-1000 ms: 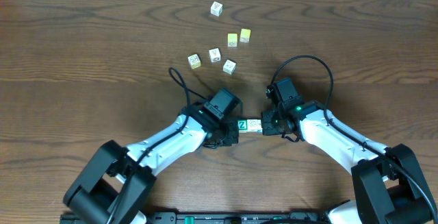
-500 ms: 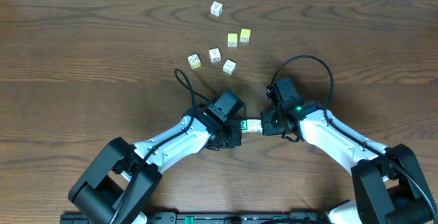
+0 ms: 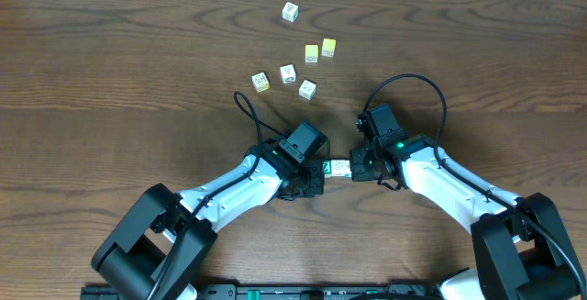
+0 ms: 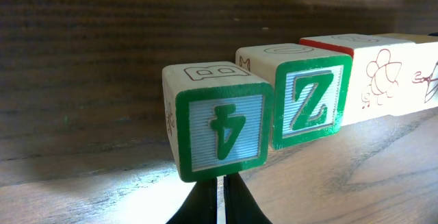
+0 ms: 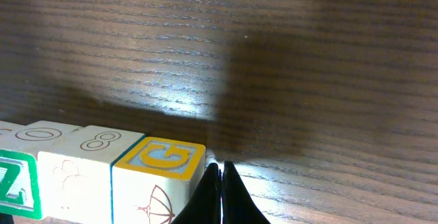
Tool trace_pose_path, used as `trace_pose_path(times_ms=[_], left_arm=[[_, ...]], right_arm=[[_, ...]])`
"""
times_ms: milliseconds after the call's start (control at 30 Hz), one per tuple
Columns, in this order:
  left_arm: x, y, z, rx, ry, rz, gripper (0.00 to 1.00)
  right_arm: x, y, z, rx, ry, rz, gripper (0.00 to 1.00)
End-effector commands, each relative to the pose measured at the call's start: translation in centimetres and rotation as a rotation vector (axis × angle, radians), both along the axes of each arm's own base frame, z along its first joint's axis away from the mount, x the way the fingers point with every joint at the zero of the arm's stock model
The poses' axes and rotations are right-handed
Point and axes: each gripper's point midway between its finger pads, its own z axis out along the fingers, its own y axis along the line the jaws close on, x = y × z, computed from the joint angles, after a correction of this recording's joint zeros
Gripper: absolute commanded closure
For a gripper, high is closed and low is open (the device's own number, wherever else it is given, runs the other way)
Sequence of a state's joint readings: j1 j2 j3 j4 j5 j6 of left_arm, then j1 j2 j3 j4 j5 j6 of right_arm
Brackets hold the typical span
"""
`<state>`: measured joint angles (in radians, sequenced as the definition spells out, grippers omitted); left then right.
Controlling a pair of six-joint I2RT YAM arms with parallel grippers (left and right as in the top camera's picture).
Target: Lift 4 blocks
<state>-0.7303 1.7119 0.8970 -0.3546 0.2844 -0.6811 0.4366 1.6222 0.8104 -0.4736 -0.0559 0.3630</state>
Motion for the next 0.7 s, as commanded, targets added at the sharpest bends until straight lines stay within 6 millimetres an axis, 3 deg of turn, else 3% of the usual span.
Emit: trace_pose_path(times_ms=[0,667], left_arm=[[-0.07,0.66,-0.72,0.031,0.0,0.013,0.93],[0.57,0.48,-0.59,0.027,-0.03,0.018,0.93]], right_arm=[[0.04,-0.28,-0.26,-0.008,0.004,-0.009,0.99],[0.04,-0.28,-0.26,-0.008,0.004,-0.009,0.99]])
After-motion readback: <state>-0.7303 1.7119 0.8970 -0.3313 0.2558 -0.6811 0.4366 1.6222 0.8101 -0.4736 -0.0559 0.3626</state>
